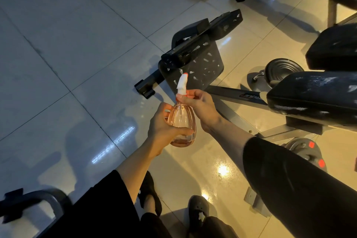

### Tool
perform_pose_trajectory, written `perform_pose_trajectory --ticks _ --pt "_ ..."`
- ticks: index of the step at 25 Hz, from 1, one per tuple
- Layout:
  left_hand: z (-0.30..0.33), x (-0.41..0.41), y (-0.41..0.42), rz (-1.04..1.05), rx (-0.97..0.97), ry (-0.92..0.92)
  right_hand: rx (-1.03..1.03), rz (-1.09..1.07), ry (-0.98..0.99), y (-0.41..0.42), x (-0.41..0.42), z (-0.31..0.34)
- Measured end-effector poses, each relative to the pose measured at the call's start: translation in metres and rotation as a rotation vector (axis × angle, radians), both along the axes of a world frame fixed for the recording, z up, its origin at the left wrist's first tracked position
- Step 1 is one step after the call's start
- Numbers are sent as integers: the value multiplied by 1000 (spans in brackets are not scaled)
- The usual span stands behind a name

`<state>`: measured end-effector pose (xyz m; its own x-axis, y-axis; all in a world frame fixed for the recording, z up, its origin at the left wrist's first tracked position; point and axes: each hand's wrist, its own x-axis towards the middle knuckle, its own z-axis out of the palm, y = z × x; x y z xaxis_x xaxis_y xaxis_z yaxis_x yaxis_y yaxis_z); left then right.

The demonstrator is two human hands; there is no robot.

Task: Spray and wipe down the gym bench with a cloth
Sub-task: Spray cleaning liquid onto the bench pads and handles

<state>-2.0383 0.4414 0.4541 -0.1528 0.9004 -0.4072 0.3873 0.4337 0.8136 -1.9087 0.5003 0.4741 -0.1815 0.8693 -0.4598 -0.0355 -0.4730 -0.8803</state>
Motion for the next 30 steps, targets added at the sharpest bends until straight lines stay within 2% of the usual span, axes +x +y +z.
perform_pose_trajectory --ticks 10,20,30 --pt "6 23 18 -105 41 43 41 -69 2 10 24 5" --pt "29 43 44 -101 83 -49 101 -185 64 28 44 26" --pt "40 59 67 -130 119 -114 149 -197 -54 48 62 38"
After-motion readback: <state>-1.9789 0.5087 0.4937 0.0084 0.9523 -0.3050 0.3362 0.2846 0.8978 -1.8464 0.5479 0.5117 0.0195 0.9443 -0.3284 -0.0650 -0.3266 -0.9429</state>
